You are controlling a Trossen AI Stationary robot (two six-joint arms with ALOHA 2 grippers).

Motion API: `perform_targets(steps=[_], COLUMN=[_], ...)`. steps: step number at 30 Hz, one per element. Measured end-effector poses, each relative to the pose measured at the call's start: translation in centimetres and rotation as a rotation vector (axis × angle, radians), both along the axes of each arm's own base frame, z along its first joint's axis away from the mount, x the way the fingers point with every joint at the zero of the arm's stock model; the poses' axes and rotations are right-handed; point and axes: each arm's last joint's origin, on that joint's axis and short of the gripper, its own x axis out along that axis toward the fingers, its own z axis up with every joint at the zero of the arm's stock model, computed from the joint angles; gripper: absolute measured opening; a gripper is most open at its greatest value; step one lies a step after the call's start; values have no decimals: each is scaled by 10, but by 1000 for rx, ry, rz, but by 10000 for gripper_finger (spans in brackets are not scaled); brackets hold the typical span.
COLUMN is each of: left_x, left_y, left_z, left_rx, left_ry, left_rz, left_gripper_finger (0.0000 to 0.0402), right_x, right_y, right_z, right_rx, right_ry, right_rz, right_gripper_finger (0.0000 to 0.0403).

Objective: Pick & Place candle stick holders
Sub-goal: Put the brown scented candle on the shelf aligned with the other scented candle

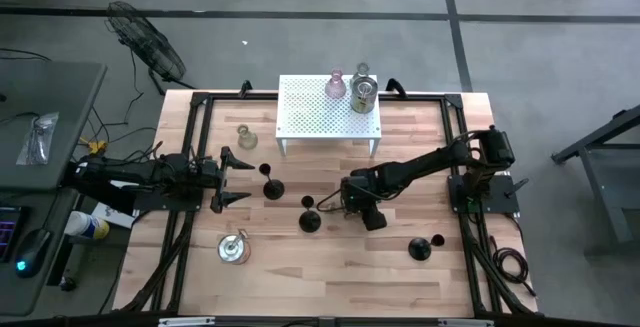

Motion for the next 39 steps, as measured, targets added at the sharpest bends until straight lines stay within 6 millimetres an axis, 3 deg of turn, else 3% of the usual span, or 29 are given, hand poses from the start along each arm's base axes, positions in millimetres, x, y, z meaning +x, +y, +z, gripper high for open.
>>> perform_targets(steps=[3,6,20,39], left_x=[0,0,0,0], left_y=[0,0,0,0], left_z=[0,0,0,0], left_rx=[0,0,0,0], left_ry=[0,0,0,0], left_rz=[0,0,0,0], left_gripper_finger=[372,372,372,372], right_x=[0,0,-14,-10], right_y=[1,0,-2,19], right_z=[2,8,68,104], right_rx=[-13,-27,-69,-182], right_ry=[-12,-41,-246,-576], right_rz=[1,-4,-206,-274], right_gripper_finger=[357,339,338,338])
